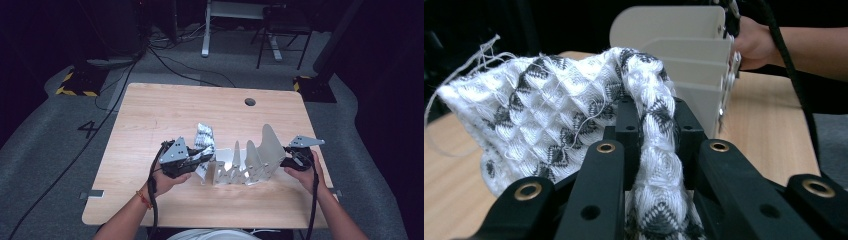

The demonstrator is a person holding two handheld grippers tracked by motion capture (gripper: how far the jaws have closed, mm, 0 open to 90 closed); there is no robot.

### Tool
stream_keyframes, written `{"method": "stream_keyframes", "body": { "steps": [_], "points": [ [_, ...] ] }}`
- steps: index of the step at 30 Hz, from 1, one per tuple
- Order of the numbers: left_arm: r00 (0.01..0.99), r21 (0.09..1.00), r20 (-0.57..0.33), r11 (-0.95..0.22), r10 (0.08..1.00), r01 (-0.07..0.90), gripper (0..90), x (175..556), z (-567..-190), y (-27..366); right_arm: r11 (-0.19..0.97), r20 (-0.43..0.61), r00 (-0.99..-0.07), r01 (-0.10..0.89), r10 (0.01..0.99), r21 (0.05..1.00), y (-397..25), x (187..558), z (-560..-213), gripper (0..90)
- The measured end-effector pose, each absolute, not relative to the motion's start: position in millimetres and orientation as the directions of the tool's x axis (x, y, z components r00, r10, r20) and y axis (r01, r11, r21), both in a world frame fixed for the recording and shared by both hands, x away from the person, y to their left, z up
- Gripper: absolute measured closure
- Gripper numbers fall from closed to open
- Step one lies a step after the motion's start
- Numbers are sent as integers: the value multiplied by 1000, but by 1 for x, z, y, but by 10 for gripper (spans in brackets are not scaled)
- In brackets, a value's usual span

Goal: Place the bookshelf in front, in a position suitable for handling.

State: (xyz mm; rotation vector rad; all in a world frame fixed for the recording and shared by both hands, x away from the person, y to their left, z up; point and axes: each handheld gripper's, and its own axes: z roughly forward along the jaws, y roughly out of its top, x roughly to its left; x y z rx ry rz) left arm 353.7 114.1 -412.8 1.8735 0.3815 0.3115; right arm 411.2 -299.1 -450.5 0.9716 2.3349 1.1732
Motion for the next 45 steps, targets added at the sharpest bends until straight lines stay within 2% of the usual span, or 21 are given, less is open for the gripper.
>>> {"method": "stream_keyframes", "body": {
  "steps": [4,8,14,17,24,30,39,45],
  "points": [
    [920,931,-11,-331,392,152,794,355,-427,113,423,-6,-703,421,711,803,-299,411,-450,567],
    [922,893,-32,-403,385,200,794,356,-444,108,423,-2,-705,423,709,801,-299,411,-451,573],
    [923,773,-27,-577,384,263,788,363,-471,96,436,-8,-710,423,704,794,-299,412,-453,574],
    [918,745,-26,-606,395,281,782,367,-479,92,455,-25,-716,417,698,787,-299,411,-453,572],
    [907,760,35,-601,419,248,789,373,-471,93,468,-42,-717,408,696,784,-298,410,-453,557],
    [862,842,50,-485,505,235,791,386,-443,102,463,-45,-713,405,699,788,-298,410,-453,550],
    [849,930,57,-337,525,145,790,392,-405,113,457,-41,-713,404,700,793,-299,410,-453,548],
    [867,895,59,-410,495,173,785,386,-421,105,455,-38,-713,404,700,794,-299,410,-453,548]
  ]
}}
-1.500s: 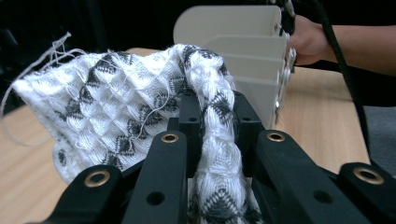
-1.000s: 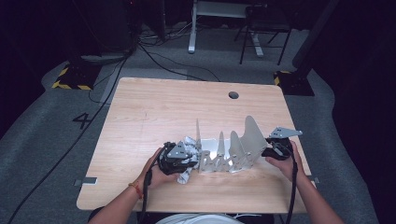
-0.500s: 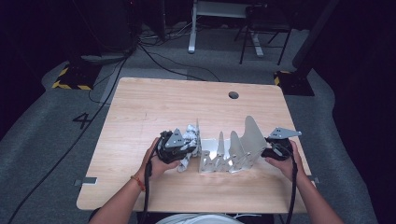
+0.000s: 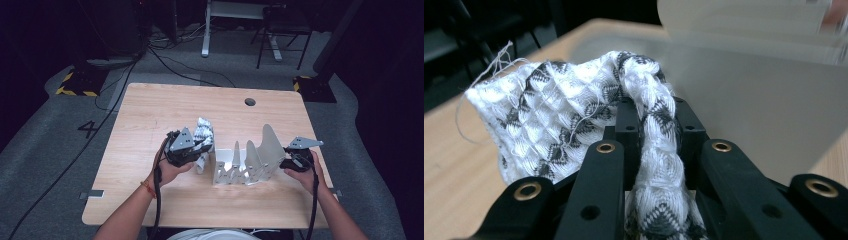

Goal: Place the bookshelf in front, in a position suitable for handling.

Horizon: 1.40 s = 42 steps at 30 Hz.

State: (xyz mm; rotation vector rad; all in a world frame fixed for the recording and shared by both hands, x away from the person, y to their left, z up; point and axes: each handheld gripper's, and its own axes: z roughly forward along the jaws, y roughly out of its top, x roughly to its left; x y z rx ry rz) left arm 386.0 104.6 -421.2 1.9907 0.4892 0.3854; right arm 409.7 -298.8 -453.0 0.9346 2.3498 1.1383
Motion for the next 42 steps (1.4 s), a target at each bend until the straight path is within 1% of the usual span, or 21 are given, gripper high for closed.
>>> {"method": "stream_keyframes", "body": {
  "steps": [5,8,14,17,20,26,28,32,34,36,39,42],
  "points": [
    [888,841,21,-488,460,232,785,382,-449,101,449,-28,-711,413,702,792,-299,410,-453,549],
    [903,794,3,-550,431,260,785,380,-469,99,449,-27,-710,415,703,791,-299,410,-453,549],
    [905,780,-60,-545,422,306,785,379,-483,98,456,-31,-715,411,698,789,-299,409,-454,549],
    [914,772,-45,-566,404,288,784,374,-484,96,463,-35,-720,407,693,787,-300,410,-455,549],
    [920,785,-7,-567,392,248,783,368,-474,96,472,-42,-724,403,689,784,-300,409,-455,548],
    [912,860,50,-483,406,167,782,355,-443,102,480,-52,-726,398,686,782,-300,409,-455,549],
    [908,888,64,-438,414,137,782,350,-432,104,482,-55,-726,396,686,781,-300,409,-454,549],
    [900,923,106,-378,422,69,782,337,-415,107,481,-53,-726,397,686,781,-300,409,-455,549],
    [904,939,119,-343,411,33,782,331,-407,109,481,-53,-726,397,686,782,-300,409,-455,548],
    [910,944,122,-330,396,17,782,328,-403,110,479,-49,-728,397,684,783,-300,409,-455,548],
    [934,946,101,-324,342,16,782,329,-406,112,482,-50,-729,398,682,780,-299,410,-456,545],
    [942,931,92,-363,323,34,784,332,-414,110,483,-46,-731,401,681,779,-299,410,-457,545]
  ]
}}
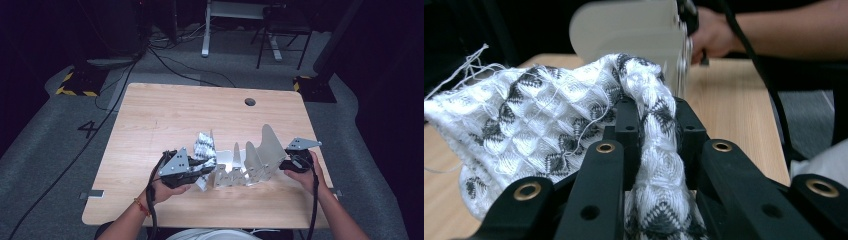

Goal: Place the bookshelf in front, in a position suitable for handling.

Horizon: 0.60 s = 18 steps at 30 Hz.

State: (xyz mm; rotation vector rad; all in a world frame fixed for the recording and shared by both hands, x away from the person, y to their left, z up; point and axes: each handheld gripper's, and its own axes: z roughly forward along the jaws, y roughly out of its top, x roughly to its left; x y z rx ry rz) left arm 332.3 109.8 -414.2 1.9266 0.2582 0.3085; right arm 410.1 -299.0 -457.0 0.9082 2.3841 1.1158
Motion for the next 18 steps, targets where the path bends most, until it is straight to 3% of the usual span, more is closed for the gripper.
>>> {"method": "stream_keyframes", "body": {
  "steps": [12,18],
  "points": [
    [952,819,12,-550,306,166,780,354,-470,93,467,-24,-726,416,687,780,-303,412,-459,554],
    [962,762,34,-630,273,151,777,359,-480,87,466,-23,-726,417,688,781,-305,413,-459,554]
  ]
}}
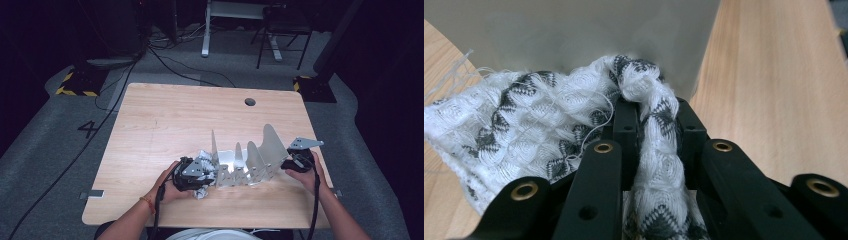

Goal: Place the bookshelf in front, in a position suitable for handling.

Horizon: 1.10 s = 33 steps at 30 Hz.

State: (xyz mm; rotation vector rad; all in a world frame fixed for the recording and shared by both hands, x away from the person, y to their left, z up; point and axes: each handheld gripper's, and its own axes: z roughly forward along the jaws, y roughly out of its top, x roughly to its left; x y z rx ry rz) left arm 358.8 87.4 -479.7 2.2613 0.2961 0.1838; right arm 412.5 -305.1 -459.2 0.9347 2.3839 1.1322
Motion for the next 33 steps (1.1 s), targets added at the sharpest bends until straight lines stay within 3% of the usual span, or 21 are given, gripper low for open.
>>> {"method": "stream_keyframes", "body": {
  "steps": [7,22,27,33],
  "points": [
    [959,793,57,-596,277,125,774,353,-468,89,465,-31,-726,407,687,786,-306,412,-458,556],
    [932,946,108,-324,347,12,770,334,-409,103,444,-39,-725,378,688,812,-309,408,-447,554],
    [941,946,87,-322,326,24,769,336,-413,103,424,-33,-724,366,689,828,-312,406,-442,544],
    [948,898,76,-435,310,70,770,341,-437,97,423,-31,-724,368,690,828,-312,406,-442,545]
  ]
}}
